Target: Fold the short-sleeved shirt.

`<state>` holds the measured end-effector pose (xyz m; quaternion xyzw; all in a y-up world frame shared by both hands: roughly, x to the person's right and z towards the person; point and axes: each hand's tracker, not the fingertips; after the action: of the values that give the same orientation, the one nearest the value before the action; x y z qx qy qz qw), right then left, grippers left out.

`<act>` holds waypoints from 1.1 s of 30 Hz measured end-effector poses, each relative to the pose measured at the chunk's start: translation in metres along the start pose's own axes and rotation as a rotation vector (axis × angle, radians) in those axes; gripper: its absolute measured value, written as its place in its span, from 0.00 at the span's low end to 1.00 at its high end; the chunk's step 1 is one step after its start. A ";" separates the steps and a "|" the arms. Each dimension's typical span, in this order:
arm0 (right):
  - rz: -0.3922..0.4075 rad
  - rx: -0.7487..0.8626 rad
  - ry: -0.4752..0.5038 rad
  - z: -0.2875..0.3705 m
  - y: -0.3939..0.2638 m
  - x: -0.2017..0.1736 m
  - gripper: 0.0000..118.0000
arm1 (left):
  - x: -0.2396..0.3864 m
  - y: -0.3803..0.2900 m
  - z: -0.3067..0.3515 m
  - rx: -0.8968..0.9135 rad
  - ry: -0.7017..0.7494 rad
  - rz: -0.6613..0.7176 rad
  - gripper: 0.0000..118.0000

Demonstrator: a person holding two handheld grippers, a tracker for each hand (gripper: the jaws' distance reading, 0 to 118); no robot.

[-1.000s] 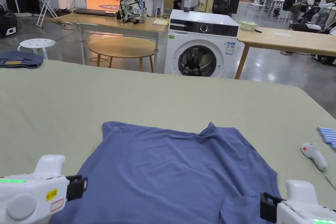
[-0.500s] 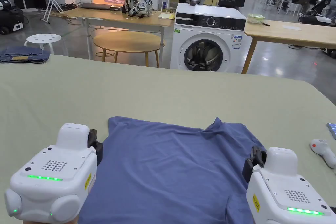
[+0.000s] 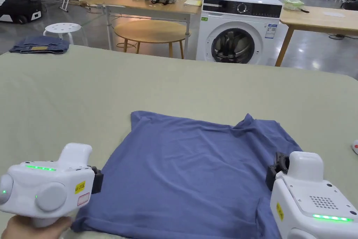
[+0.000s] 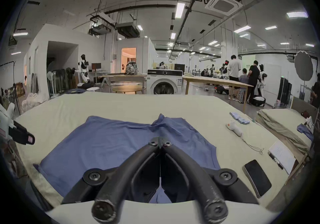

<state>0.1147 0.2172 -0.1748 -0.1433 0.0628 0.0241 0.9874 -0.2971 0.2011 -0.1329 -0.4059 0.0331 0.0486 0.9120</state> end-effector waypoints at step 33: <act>0.028 -0.305 -0.055 -0.001 -0.033 0.053 0.05 | -0.019 -0.043 -0.056 -0.311 0.031 0.035 0.02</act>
<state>0.1698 0.1869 -0.1731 -0.2902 0.0332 0.0512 0.9550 -0.3123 0.1298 -0.1364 -0.5422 0.0461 0.0626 0.8366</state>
